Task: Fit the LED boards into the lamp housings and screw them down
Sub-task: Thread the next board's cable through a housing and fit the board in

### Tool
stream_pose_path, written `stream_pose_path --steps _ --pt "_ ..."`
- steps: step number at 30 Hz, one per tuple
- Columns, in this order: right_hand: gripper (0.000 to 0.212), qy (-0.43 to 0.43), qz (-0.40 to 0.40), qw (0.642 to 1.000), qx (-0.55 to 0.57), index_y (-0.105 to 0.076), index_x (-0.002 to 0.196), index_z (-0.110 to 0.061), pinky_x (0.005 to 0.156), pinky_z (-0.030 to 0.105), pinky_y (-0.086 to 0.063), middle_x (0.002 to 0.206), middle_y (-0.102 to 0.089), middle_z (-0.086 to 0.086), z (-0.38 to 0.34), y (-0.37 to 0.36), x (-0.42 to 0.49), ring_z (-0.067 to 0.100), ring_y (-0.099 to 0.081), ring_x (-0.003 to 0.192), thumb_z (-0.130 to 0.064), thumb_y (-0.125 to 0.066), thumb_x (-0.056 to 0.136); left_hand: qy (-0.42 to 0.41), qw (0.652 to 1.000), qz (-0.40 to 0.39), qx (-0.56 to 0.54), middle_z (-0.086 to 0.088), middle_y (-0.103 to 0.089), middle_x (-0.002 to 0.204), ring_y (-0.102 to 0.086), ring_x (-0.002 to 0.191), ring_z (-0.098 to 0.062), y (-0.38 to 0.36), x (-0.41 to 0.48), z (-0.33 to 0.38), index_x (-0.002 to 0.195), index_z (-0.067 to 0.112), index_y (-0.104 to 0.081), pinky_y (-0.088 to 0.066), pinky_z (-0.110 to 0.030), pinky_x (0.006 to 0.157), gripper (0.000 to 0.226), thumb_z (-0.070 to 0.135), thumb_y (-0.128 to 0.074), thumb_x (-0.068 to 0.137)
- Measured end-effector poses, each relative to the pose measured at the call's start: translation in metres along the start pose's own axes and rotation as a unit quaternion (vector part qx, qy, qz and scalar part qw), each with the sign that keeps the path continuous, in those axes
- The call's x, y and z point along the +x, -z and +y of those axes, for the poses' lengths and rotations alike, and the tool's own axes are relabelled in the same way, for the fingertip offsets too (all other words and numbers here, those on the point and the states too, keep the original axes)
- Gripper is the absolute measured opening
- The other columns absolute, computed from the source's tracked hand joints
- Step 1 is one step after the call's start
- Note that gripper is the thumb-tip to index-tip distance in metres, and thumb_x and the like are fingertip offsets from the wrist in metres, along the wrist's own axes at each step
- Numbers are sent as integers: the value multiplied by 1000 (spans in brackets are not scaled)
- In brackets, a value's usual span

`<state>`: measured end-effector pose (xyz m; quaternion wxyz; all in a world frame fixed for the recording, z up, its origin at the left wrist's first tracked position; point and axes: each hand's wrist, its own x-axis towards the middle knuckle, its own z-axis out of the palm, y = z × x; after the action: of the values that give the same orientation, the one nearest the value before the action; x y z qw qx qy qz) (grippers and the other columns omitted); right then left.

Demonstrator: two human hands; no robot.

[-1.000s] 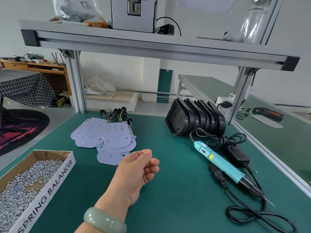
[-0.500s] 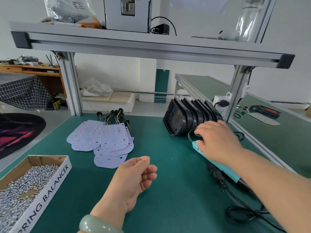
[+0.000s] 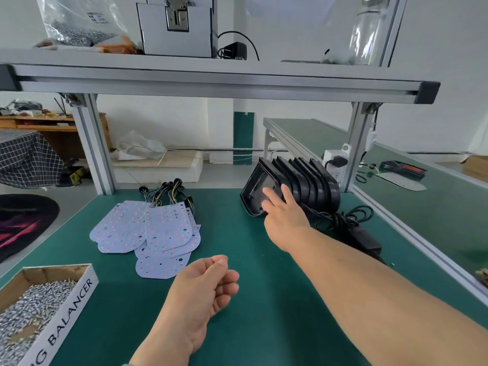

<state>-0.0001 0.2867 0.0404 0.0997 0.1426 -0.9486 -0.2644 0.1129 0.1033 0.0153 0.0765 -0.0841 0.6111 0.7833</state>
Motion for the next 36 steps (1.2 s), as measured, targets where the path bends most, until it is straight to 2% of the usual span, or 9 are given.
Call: stream_pose_path --steps 5,10,14,17,20,23,28,31,36 --pt "21 15 88 990 107 -68 94 -14 95 35 -24 116 -44 3 -24 26 -24 26 -41 108 -4 -53 83 -51 997 49 23 2 -70 64 -62 54 -8 3 5 1 96 14 -64 -46 -24 55 8 17 -56 94" --pt "16 34 95 975 197 -66 89 -16 74 35 -12 111 -42 2 -61 43 -67 25 -37 100 -6 -58 79 -135 973 172 72 5 -71 68 -64 59 -5 8 24 15 97 19 -61 -46 -24 58 10 12 -56 91" --pt "27 1 67 964 255 -67 94 -13 73 35 -11 113 -44 3 -75 45 -88 22 -34 95 1 -54 76 -148 930 235 240 3 -66 102 -62 89 -18 15 60 39 126 14 -53 -46 -27 67 36 20 -54 90" --pt "23 -22 80 957 279 -69 81 -17 74 36 -16 107 -49 0 -84 48 -100 21 -39 88 -4 -59 65 -96 889 269 357 -15 -52 132 -48 122 -36 30 95 50 139 5 -39 -42 -42 100 58 28 -57 89" --pt "16 -57 124 942 305 -65 46 -28 66 26 -30 67 -54 -13 -97 48 -108 12 -51 58 -25 -71 31 5 840 306 449 -23 -38 138 -33 129 -38 40 113 51 136 -3 -31 -32 -44 104 78 41 -65 83" --pt "7 -42 195 936 288 -62 38 -29 66 25 -30 53 -50 -15 -107 38 -112 8 -50 49 -30 -59 32 68 795 304 520 -21 -42 133 -39 125 -35 51 121 45 131 -3 -32 -36 -40 102 93 50 -77 70" --pt "22 -54 189 928 316 -63 40 -38 50 14 -48 55 -57 -22 -106 32 -115 0 -53 49 -34 -77 23 62 857 270 435 -9 -49 72 -50 82 -29 75 127 63 66 6 -45 -41 -26 60 38 28 -68 85" --pt "22 -49 233 894 379 -71 57 -36 69 18 -54 81 -67 -19 -104 28 -116 6 -65 71 -27 -83 40 2 928 286 241 -13 -49 76 -48 70 -29 75 120 70 67 7 -43 -46 -25 60 31 16 -56 94" --pt "47 -120 213 729 640 -54 130 -28 100 11 -35 122 -55 -21 -92 44 -108 -4 -49 117 -42 -58 85 -54 979 175 -87 -1 -60 77 -56 64 -14 33 54 73 77 17 -50 -48 -16 37 22 4 -54 95"
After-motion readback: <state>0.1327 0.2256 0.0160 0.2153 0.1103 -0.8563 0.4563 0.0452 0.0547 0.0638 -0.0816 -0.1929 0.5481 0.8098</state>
